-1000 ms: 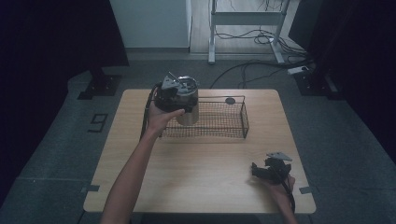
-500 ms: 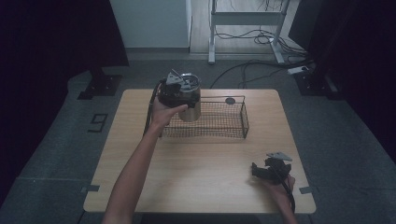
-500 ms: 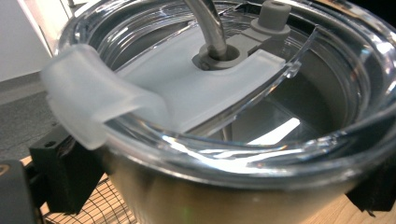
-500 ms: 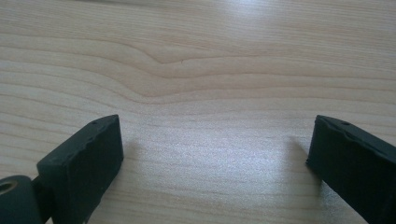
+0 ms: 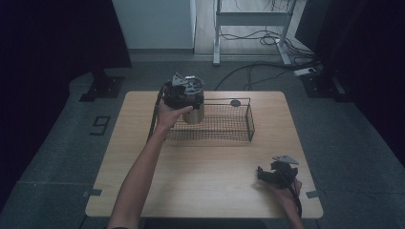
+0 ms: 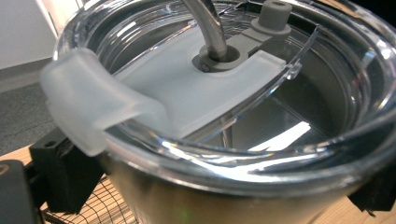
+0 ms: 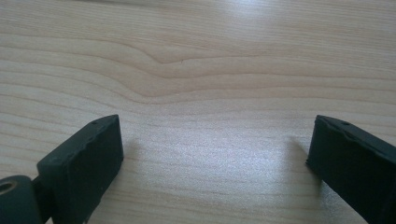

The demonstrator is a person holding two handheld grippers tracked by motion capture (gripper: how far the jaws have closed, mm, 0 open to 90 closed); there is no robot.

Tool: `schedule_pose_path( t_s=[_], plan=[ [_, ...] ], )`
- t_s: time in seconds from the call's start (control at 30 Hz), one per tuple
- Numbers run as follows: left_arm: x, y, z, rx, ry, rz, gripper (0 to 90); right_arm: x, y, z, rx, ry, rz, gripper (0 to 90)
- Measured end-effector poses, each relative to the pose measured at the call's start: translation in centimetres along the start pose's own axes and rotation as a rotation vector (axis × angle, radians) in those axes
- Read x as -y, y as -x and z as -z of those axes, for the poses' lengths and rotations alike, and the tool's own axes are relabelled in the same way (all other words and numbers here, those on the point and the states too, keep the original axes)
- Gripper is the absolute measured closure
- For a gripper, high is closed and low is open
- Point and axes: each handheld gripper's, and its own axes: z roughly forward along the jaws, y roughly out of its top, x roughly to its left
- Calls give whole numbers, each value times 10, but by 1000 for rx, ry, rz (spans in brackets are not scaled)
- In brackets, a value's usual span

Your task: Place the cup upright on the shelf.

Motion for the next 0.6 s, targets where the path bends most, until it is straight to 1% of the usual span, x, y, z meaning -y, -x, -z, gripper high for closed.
schedule_pose_path(
  t_s=[0.33,0.6],
  plan=[
    [11,-7,-13,-24,-22,18,41,0,0,0,0,0,0,29],
    [21,-12,-22,-30,-43,33,41,0,0,0,0,0,-1,30]
  ],
)
